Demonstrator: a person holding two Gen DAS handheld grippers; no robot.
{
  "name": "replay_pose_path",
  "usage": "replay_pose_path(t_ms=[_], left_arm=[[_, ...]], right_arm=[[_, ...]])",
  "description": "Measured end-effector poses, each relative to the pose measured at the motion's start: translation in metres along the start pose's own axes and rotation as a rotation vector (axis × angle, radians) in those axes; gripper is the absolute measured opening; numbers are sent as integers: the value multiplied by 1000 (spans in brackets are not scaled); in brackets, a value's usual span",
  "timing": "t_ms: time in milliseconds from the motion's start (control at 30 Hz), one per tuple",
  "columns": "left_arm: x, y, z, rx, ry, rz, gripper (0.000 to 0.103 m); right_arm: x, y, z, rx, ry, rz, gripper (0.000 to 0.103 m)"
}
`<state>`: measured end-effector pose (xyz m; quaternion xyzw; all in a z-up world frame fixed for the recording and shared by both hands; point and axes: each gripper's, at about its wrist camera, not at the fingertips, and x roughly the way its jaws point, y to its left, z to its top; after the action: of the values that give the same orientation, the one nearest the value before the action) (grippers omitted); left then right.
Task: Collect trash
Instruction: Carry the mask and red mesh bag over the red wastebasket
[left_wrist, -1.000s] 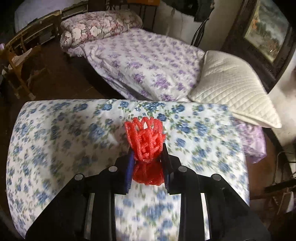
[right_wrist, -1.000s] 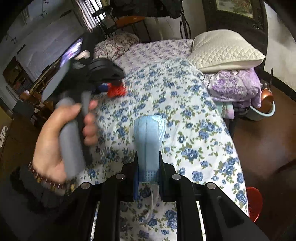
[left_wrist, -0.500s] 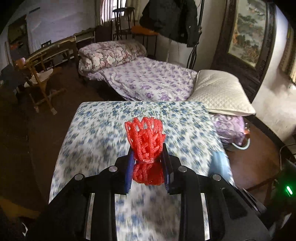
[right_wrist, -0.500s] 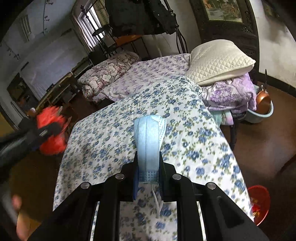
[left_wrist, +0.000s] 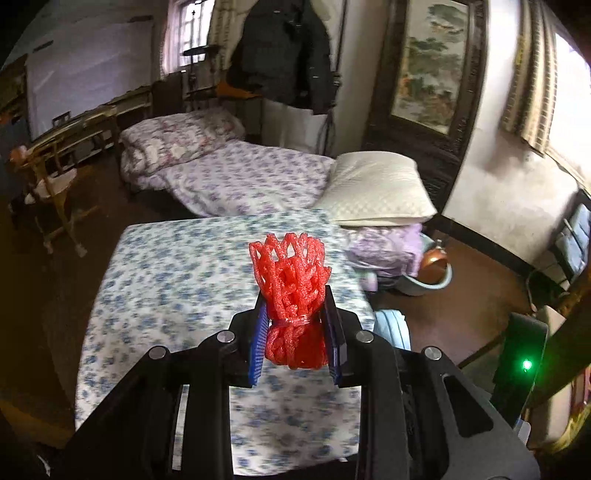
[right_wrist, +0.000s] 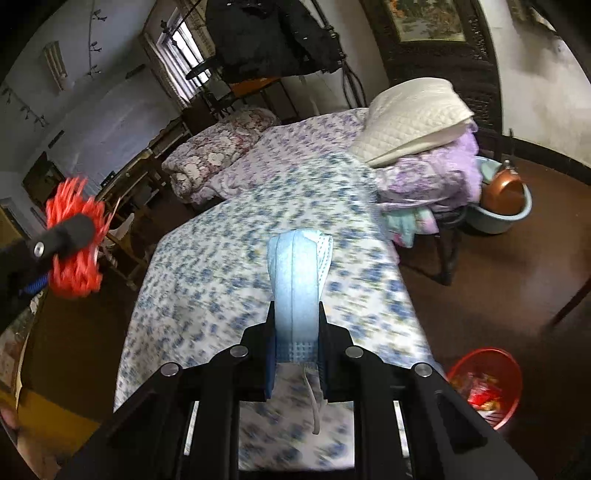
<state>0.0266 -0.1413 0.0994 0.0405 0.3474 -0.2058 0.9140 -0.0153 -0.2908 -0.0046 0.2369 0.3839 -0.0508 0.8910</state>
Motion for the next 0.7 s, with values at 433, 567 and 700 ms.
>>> replay_pose_path(t_ms=[433,567,700], left_arm=[[37,-97,-30,114,88,-137,28],[47,-124,-41,143,119,-167,28],[66,-153,-58,173,177,-193,28]], right_arm=[[-58,-93,-6,72,-40,-98,20],[-70,-115,-13,81,-44,-125,20],[-74,-146,-28,93,-6,-177,21]])
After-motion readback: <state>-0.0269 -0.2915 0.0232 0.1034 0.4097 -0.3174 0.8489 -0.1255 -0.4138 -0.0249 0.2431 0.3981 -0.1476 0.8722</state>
